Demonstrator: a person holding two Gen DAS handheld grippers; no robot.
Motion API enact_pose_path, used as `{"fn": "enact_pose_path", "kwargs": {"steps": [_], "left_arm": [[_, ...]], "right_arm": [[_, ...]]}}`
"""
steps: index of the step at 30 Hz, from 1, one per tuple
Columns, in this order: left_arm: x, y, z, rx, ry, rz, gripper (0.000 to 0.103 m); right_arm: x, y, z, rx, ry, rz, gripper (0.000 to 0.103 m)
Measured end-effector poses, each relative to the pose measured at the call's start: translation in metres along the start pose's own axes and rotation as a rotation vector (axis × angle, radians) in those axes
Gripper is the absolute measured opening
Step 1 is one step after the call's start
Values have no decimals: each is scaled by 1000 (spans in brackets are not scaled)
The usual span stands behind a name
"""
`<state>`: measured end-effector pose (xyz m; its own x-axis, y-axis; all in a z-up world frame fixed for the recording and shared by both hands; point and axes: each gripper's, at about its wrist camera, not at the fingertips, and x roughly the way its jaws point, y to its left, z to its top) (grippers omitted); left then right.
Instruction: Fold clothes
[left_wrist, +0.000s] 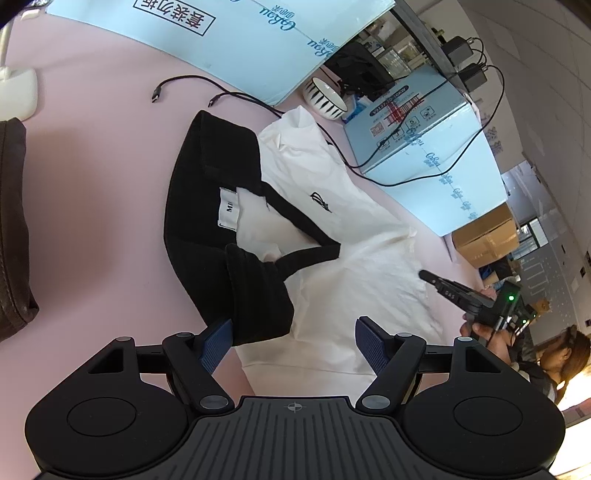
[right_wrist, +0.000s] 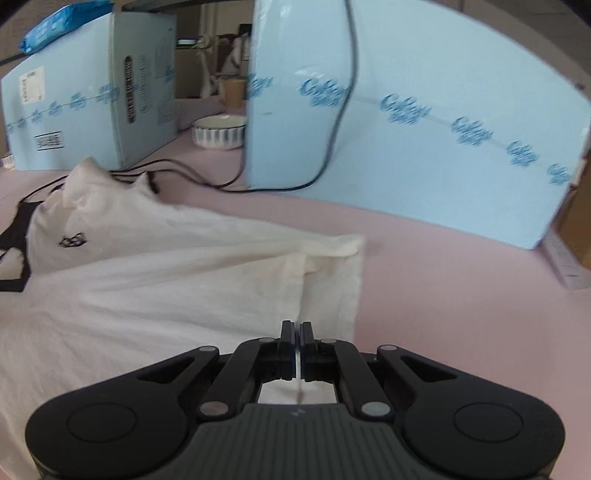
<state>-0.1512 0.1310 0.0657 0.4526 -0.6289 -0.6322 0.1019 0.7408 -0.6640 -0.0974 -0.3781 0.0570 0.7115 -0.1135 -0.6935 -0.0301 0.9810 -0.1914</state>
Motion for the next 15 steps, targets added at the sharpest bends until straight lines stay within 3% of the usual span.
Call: {"fn": "enact_pose_path", "kwargs": {"steps": [1,5,8,12,15], "left_arm": [[1,2,-1,-3,1,0,74],[3,8,-3,-16,9,-4,74],[3,10,-3,-24,10,-2,74],[4,9,-3,-30,9,-3,74],[4,7,-6,-20,14,-2,74]], "right_arm": [[1,-3,-2,9,11,-28,0],[10,-22,-17,111,52,92,1],[4,-33,-17,199,-29,203,10],[21,-39,-5,303,52,353,26],[35,-29,1,275,85,342,26]]}}
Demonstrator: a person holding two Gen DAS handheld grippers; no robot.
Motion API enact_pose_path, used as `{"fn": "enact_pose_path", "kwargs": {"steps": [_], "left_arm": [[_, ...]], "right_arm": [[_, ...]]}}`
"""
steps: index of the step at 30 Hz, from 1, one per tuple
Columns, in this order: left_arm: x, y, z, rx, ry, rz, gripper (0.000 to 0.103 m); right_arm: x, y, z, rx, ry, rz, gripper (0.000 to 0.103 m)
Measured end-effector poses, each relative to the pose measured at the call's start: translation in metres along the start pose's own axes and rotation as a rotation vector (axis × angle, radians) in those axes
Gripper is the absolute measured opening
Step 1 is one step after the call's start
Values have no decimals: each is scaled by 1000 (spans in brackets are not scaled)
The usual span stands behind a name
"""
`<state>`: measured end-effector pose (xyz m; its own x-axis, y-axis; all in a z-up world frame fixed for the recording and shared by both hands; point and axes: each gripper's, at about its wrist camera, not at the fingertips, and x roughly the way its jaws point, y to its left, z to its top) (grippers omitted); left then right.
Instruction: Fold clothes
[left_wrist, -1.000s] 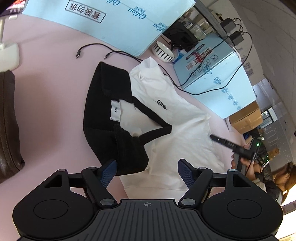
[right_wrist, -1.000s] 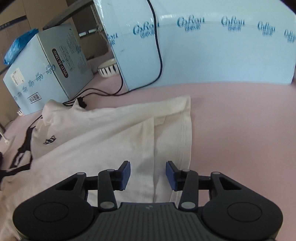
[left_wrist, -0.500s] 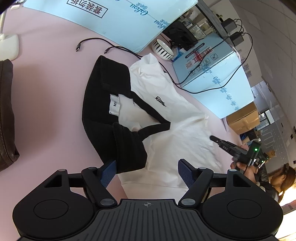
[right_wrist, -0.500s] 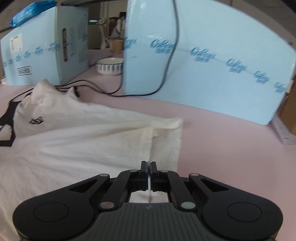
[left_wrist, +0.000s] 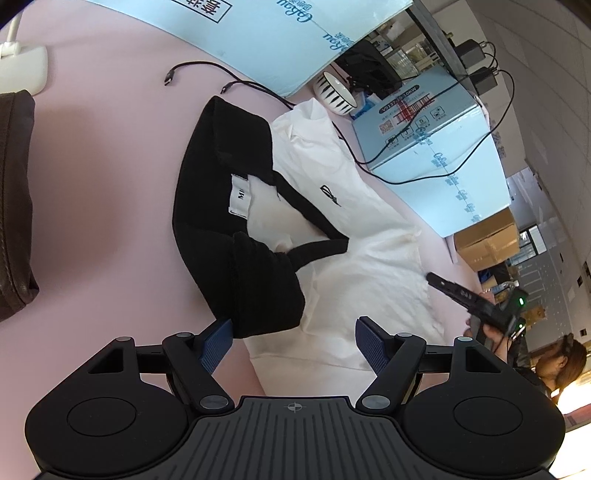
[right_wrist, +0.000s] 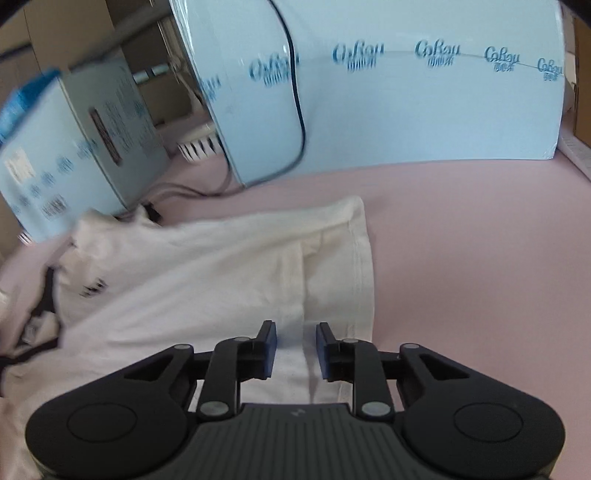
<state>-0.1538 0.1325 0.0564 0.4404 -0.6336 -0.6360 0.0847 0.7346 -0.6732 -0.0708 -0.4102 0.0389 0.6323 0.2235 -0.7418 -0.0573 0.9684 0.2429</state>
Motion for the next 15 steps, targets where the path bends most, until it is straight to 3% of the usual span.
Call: {"fn": "enact_pose_path", "kwargs": {"steps": [5,7,8,12,15], "left_arm": [[-3,-3,0,5,-2,5,74],[-4,-6,1,17,-3,10,74],[-4,-8,2,25,-4,12,74],[0,-17,5,50,-4,21,74],[-1,-22,7,57,-7,18,74]], "right_arm": [[1,7,3,-9,-17,47,26],[-1,11,2,-22,-15,56,17],[-1,13,1,-29,-12,63,7],[-5,20,-4,-68,-36,-29,0],[-26,14,-8,-10,-88,-83,0]]}}
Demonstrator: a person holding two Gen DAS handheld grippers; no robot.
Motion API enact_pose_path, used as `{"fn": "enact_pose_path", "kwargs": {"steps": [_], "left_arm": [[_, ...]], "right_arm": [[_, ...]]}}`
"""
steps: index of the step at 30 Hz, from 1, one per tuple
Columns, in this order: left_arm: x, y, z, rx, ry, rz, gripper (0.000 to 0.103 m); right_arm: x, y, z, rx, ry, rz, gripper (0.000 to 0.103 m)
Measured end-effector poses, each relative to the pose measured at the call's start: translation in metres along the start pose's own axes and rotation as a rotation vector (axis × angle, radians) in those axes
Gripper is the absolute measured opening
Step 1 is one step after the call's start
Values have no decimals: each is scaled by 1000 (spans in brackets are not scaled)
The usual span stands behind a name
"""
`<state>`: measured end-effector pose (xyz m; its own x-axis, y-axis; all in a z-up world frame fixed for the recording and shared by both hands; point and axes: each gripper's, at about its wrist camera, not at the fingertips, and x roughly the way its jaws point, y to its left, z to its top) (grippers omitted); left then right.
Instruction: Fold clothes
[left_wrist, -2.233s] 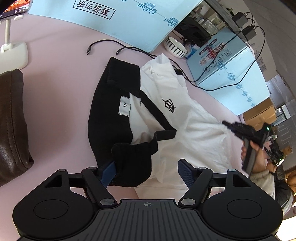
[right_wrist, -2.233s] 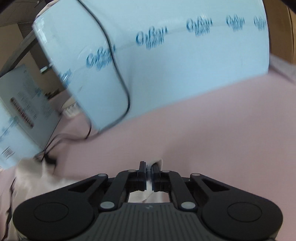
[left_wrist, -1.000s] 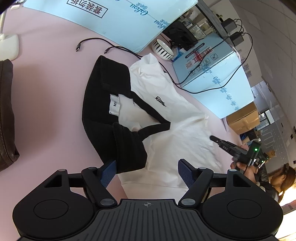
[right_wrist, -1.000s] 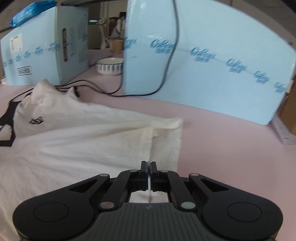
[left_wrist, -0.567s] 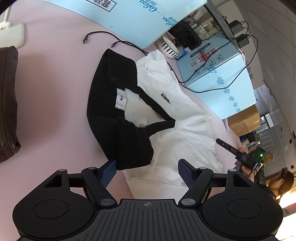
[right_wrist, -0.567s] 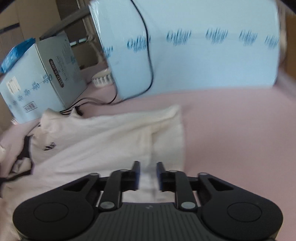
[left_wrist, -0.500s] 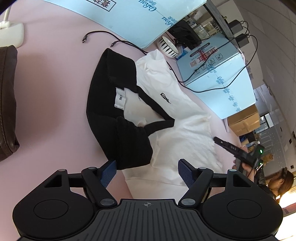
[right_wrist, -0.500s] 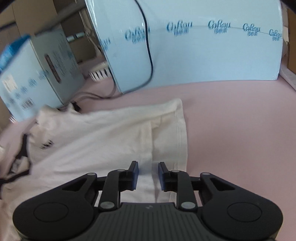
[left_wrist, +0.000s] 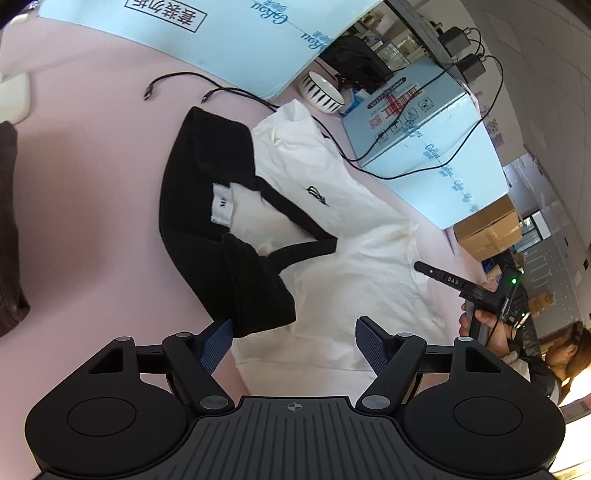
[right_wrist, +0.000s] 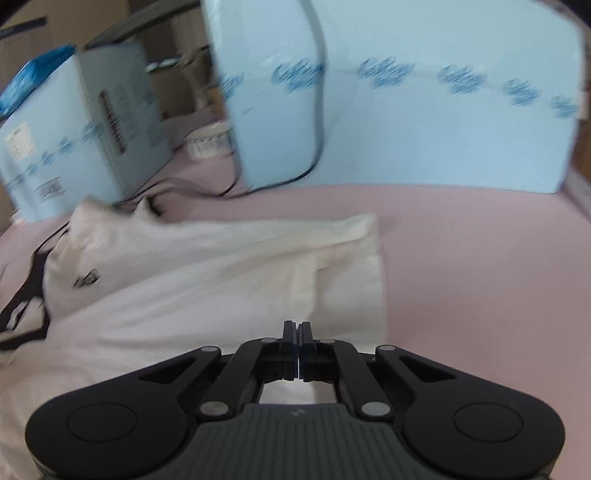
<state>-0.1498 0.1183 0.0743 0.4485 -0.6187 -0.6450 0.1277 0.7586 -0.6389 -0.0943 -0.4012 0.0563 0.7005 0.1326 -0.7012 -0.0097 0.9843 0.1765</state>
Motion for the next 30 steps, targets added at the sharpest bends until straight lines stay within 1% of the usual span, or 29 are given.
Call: {"fn": "enact_pose_path", "kwargs": {"steps": [1,3,4,6,7,8,9,10,11,12,13,14,15,16,17,19,20,22,23,24,25,26,27,29,30], "left_arm": [[-1,-1,1,3,-4,-1,74],[-7,-3,1,14,-18,-6,74],[-10,-3,1,19,-25,-8,74],[-15,-3,1,21,-34,-3,74],[-20,-2,1,23,-45,4,74],[-23,-1,0,24,-53,9,74],[-26,0,-2,21,-54,12,74],[-28,1,-3,19,-54,15,74],[-29,3,-6,21,-45,10,74],[-29,3,-9,29,-29,-1,75],[-29,4,-11,36,-12,-11,75],[-27,5,-13,36,-4,-15,75],[-25,7,-15,35,4,-18,77],[-22,8,-14,24,5,-12,77],[-14,8,-12,8,5,-4,77],[1,10,-5,-16,-2,5,77],[11,11,1,-28,-16,12,77],[28,15,15,-62,-43,62,75],[34,18,20,-78,-59,91,60],[38,20,26,-82,-63,115,25],[41,22,31,-89,-59,133,15],[41,22,33,-96,-60,129,14],[38,25,39,-112,-74,109,11],[34,32,52,-143,-103,72,11],[33,36,60,-165,-114,66,11]], "right_arm": [[-5,-3,-2,16,-5,-10,0],[-10,-11,-11,30,5,-65,0],[-8,-13,-15,33,8,-79,0],[-4,-16,-24,39,12,-101,1],[-2,-18,-29,42,14,-112,4],[-5,-17,-30,46,1,-123,17],[-8,-15,-30,50,-13,-134,26],[-12,-13,-30,54,-28,-145,29],[-22,-10,-30,57,-72,-122,37],[-34,-6,-31,60,-121,-93,47],[-48,1,-31,67,-154,3,52],[-59,8,-33,77,-145,111,58],[-66,15,-35,92,-108,219,60],[-69,20,-37,105,-76,289,61],[-72,28,-42,125,-24,380,62],[-74,38,-50,146,38,471,63],[-76,49,-61,146,83,536,63],[-82,60,-74,129,108,562,63],[-88,65,-82,116,118,566,63],[-92,66,-88,112,122,566,63],[-97,67,-92,109,125,567,63],[-102,66,-97,113,122,572,63],[-108,64,-101,118,119,578,63],[-114,60,-104,134,105,580,65],[-117,58,-106,145,97,578,66]]}}
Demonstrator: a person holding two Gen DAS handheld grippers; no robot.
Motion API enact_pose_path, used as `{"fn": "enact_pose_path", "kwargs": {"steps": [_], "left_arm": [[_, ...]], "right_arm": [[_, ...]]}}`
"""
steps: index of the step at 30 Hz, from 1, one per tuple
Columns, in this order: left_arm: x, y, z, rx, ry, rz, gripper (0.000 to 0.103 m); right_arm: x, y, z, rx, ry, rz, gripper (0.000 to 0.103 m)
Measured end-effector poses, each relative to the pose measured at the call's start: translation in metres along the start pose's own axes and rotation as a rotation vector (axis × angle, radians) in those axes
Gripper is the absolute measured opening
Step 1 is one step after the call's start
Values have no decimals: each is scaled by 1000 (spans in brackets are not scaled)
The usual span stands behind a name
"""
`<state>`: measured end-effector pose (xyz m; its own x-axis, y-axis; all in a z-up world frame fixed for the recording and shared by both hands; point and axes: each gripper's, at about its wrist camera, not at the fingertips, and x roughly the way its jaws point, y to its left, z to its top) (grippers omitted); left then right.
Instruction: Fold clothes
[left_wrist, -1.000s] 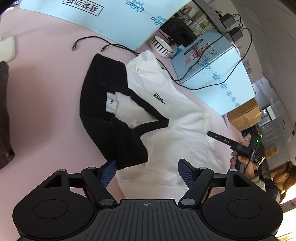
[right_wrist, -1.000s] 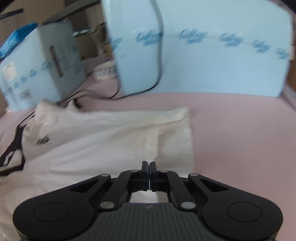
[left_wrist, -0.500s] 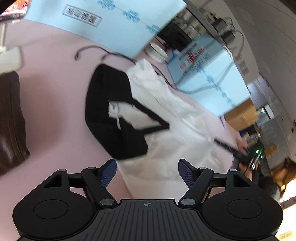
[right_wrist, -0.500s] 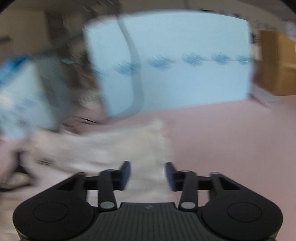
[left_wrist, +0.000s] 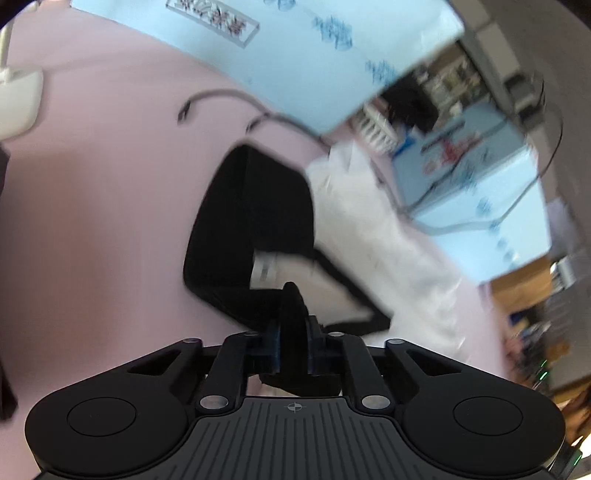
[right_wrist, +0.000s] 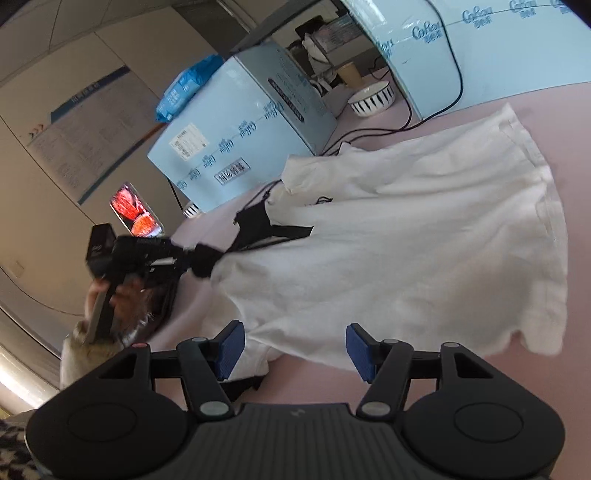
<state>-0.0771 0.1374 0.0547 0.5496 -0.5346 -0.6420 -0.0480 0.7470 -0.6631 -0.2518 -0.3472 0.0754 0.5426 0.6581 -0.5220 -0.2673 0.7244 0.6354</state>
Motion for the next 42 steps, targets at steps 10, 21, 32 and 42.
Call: {"fn": "enact_pose_path", "kwargs": {"steps": [10,21,32,42], "left_arm": [[-17,56,35,-212,-62,37,67],[-36,-9,-83,221,248,-97,75],[-12,-25,-102,164,257,-39,0],[-38,10,-130,-87,411,-62,14]], "right_arm": [[34,-11,-16,81,137,124,70],[98,41,-27,-47,158,158,69],[67,51,-17,67,247,102,13],[64,51,-22,142,412,72,68]]}}
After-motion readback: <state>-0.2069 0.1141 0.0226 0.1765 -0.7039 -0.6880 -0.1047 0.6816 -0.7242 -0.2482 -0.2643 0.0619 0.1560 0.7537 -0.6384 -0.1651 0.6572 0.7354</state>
